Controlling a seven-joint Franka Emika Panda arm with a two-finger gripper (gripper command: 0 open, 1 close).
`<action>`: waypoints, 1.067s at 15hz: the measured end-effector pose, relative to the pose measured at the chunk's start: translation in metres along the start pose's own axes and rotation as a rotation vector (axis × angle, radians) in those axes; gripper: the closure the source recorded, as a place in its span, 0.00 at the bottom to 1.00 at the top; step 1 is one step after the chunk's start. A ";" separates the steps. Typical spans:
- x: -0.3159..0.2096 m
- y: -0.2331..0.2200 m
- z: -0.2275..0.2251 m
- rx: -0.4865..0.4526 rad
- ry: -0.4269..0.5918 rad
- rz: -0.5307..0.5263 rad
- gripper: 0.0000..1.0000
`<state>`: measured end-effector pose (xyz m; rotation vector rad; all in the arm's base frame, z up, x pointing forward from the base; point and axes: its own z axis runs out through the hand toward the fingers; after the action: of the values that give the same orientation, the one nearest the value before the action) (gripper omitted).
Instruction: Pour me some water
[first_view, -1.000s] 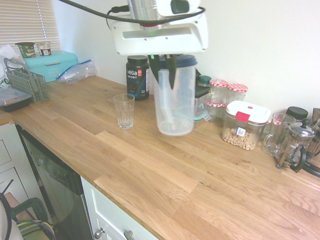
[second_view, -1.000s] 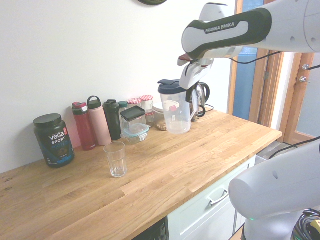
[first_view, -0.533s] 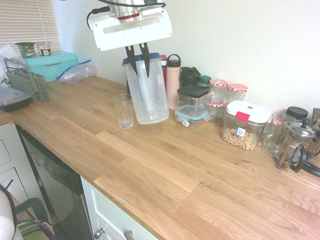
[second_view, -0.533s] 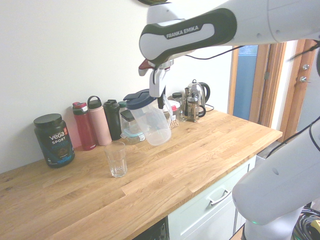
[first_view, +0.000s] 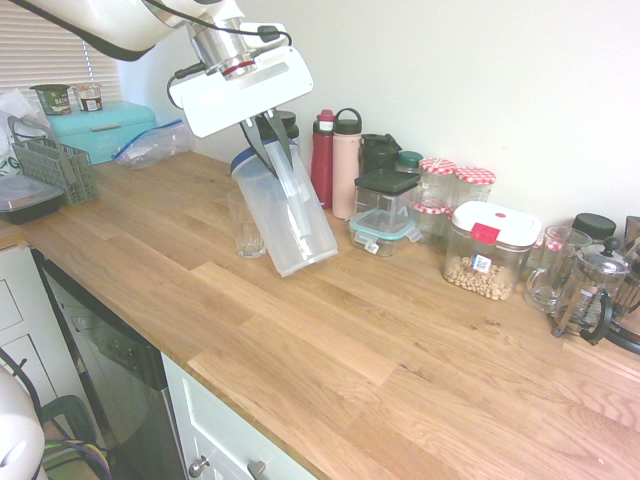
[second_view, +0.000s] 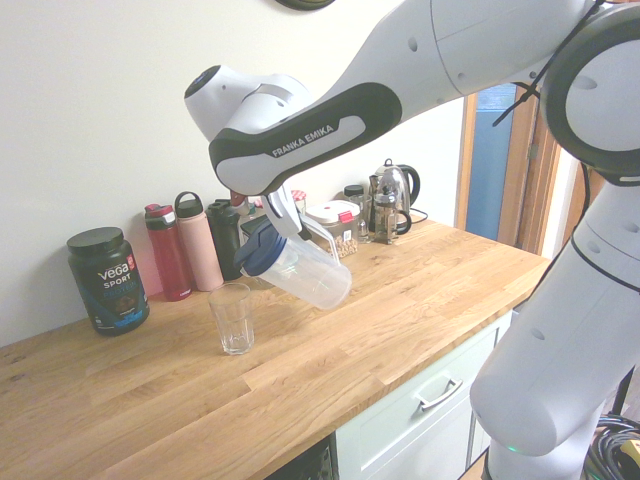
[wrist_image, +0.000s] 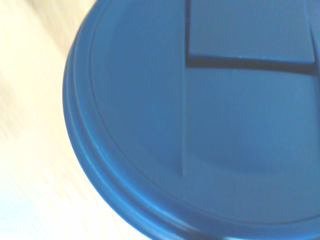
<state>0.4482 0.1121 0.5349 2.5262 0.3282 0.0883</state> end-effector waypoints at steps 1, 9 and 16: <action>0.002 -0.004 -0.002 -0.025 -0.002 -0.018 1.00; 0.026 -0.044 -0.004 -0.176 -0.022 -0.099 1.00; 0.041 -0.054 -0.010 -0.226 -0.035 -0.109 1.00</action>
<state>0.4754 0.1713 0.5118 2.2796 0.4166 0.0364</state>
